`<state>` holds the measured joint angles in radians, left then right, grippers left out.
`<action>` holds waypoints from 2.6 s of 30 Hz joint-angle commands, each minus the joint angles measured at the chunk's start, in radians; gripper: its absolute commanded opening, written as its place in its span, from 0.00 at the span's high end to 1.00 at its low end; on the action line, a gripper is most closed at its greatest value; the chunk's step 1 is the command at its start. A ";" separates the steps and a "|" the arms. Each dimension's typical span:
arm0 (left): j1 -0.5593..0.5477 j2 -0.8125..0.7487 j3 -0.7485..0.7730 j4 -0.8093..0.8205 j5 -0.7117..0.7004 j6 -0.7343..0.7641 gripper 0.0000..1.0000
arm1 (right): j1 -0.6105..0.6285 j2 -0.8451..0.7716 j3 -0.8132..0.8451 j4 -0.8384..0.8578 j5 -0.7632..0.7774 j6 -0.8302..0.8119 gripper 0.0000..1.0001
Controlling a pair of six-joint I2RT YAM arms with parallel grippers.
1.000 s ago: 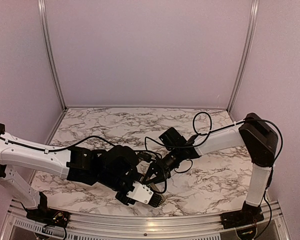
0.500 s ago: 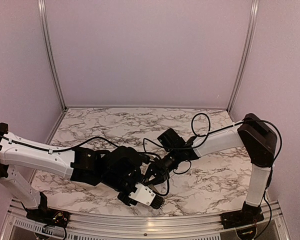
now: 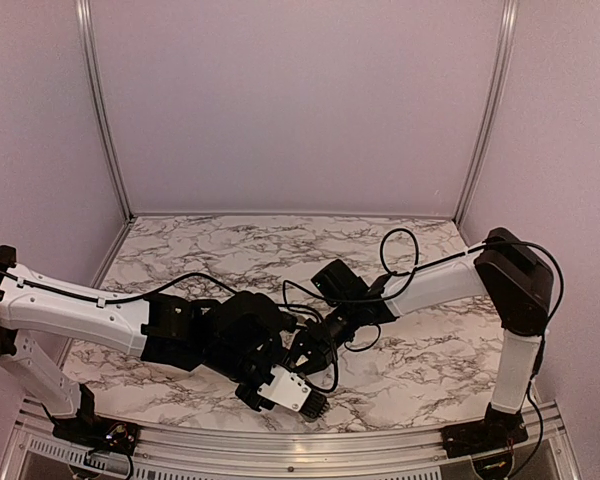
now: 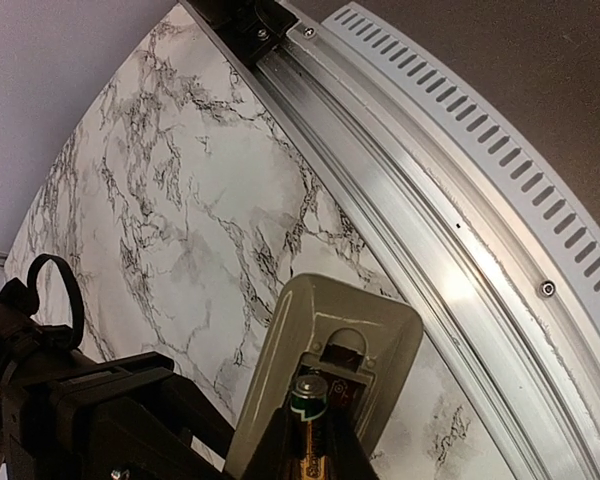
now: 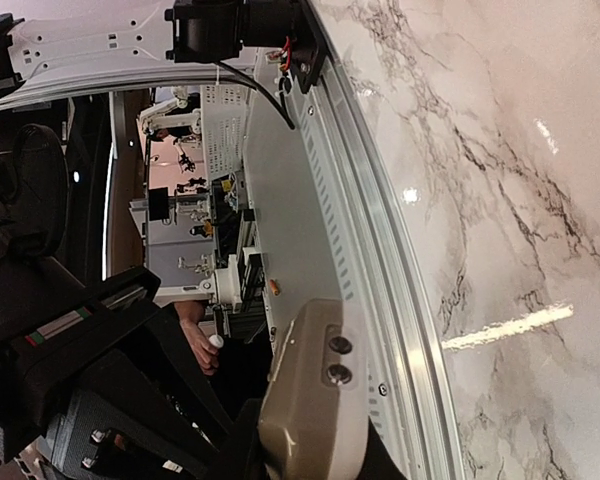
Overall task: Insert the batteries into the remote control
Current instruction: Place the battery in the battery compartment, then load the battery into the battery compartment.
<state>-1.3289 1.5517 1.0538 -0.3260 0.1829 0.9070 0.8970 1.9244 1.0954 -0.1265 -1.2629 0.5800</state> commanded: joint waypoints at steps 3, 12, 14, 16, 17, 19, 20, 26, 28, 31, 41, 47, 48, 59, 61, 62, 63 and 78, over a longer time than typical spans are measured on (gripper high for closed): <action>-0.005 -0.005 0.011 0.000 0.015 0.009 0.87 | 0.011 0.001 0.009 0.024 -0.026 0.011 1.00; -0.006 0.002 0.012 -0.008 0.021 0.010 0.84 | 0.011 -0.005 0.005 0.037 -0.032 0.023 1.00; -0.006 0.002 0.009 -0.007 0.016 0.010 0.83 | 0.011 -0.007 0.001 0.043 -0.033 0.028 1.00; -0.005 -0.001 0.008 -0.009 0.006 0.011 0.82 | 0.011 -0.006 -0.004 0.048 -0.035 0.032 1.00; -0.006 -0.004 0.009 -0.010 0.001 0.010 0.81 | 0.011 -0.005 -0.007 0.052 -0.035 0.034 1.00; -0.006 -0.014 0.011 -0.016 -0.006 0.009 0.77 | 0.011 -0.004 -0.011 0.057 -0.035 0.038 1.00; -0.005 -0.023 0.010 -0.017 -0.009 0.008 0.73 | 0.011 -0.002 -0.011 0.059 -0.035 0.038 1.00; -0.006 -0.076 -0.013 0.007 -0.074 -0.029 0.54 | 0.011 0.002 -0.007 0.074 -0.037 0.052 1.00; -0.004 -0.094 -0.017 0.010 -0.083 -0.042 0.52 | 0.008 0.003 -0.009 0.081 -0.035 0.057 1.00; -0.004 -0.124 -0.017 0.015 -0.115 -0.077 0.50 | -0.004 0.002 -0.011 0.096 -0.031 0.071 1.00; 0.134 -0.469 -0.203 0.253 -0.271 -0.694 0.01 | -0.115 -0.037 -0.027 0.322 0.059 0.215 1.00; 0.225 -0.515 -0.296 0.314 -0.330 -1.210 0.01 | -0.147 -0.044 -0.049 0.493 0.116 0.337 1.00; 0.228 -0.508 -0.309 0.333 -0.315 -1.250 0.01 | -0.147 -0.039 -0.049 0.521 0.124 0.355 1.00; 0.261 -0.405 -0.528 0.728 -0.020 -1.580 0.01 | -0.147 -0.022 -0.066 0.768 0.150 0.535 1.00; 0.263 -0.359 -0.524 0.762 0.000 -1.610 0.03 | -0.147 -0.026 -0.066 0.771 0.149 0.534 1.00; 0.264 -0.340 -0.524 0.784 0.017 -1.623 0.03 | -0.147 -0.029 -0.067 0.774 0.149 0.535 1.00; 0.264 -0.322 -0.525 0.810 0.032 -1.638 0.03 | -0.146 -0.032 -0.069 0.775 0.148 0.536 1.00; 0.282 -0.194 -0.523 0.943 0.067 -1.698 0.21 | -0.131 -0.030 -0.104 0.940 0.123 0.645 1.00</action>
<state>-1.0561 1.3273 0.5331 0.5396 0.2260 -0.7784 0.7525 1.9148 0.9947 0.6857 -1.1202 1.1553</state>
